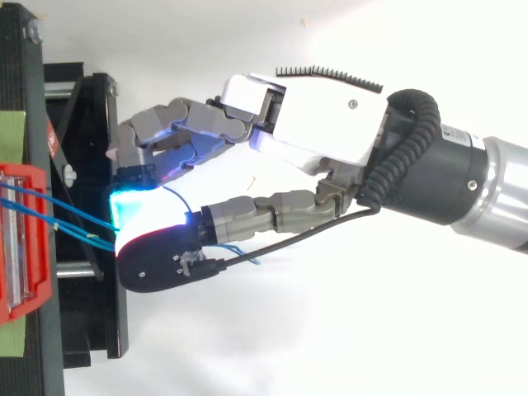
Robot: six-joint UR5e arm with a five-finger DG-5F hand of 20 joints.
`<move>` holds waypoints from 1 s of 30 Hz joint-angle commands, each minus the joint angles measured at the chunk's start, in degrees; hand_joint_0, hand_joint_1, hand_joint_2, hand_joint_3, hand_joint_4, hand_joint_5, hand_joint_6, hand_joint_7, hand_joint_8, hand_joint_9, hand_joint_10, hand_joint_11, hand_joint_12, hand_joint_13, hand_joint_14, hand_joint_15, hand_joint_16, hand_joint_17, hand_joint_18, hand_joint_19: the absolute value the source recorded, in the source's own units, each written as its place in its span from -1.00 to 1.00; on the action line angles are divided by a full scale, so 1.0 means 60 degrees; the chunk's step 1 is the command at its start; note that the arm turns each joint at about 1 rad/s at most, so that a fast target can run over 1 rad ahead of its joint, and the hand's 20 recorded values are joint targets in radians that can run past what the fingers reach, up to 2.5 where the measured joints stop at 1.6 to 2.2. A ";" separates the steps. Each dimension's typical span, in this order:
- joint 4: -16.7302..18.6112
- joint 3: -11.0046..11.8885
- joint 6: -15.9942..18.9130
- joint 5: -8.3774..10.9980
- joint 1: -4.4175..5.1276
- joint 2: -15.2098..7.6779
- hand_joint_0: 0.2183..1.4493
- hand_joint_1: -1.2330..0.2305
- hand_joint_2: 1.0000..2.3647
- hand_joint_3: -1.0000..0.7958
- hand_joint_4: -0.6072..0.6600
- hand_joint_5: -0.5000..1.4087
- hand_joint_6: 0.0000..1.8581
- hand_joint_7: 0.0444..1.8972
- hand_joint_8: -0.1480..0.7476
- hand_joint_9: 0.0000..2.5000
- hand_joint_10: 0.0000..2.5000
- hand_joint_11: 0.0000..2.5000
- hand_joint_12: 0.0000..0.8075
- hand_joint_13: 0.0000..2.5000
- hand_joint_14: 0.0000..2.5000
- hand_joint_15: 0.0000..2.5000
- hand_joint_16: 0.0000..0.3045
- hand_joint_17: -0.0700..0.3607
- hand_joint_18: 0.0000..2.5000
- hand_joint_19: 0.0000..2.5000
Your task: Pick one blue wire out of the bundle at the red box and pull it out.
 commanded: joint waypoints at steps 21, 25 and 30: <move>0.0030 -0.0014 -0.0278 0.0123 0.0000 -0.0015 -0.42 -0.31 -0.97 -0.02 0.20 -0.59 -0.19 0.21 -0.11 -0.20 -0.98 -0.55 -0.15 -0.61 -0.99 -0.81 -0.66 -0.13 -0.74 -0.68; 0.0030 -0.0014 0.0044 0.0241 0.0000 -0.0029 -0.41 -0.31 -0.97 -0.02 0.20 -0.59 -0.19 0.20 -0.10 -0.20 -0.98 -0.56 -0.14 -0.61 -0.99 -0.81 -0.66 -0.13 -0.74 -0.68; -0.0073 -0.0014 0.0894 0.0255 0.0044 -0.0015 -0.41 -0.31 -0.97 -0.01 0.20 -0.59 -0.19 0.20 -0.11 -0.20 -0.98 -0.56 -0.14 -0.61 -0.99 -0.81 -0.66 -0.13 -0.74 -0.68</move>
